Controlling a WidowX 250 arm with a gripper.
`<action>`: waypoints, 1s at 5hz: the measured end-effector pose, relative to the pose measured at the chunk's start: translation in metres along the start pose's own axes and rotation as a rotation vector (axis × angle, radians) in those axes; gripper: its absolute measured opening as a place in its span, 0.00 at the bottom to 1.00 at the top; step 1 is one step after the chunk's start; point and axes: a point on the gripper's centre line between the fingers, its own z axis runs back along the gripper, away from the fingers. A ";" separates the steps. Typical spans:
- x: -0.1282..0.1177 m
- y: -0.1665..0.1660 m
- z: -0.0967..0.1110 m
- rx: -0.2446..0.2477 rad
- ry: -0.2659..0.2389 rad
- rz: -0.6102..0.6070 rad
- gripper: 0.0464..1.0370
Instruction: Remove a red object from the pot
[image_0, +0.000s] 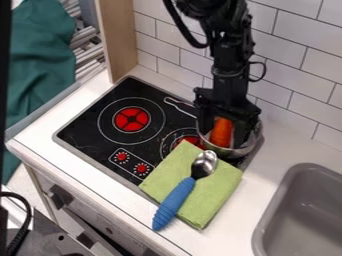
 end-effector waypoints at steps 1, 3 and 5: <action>0.003 0.000 -0.003 -0.004 0.006 0.006 0.97; 0.005 0.002 -0.012 0.003 0.002 0.012 0.61; 0.001 0.000 -0.012 0.021 -0.028 -0.002 0.45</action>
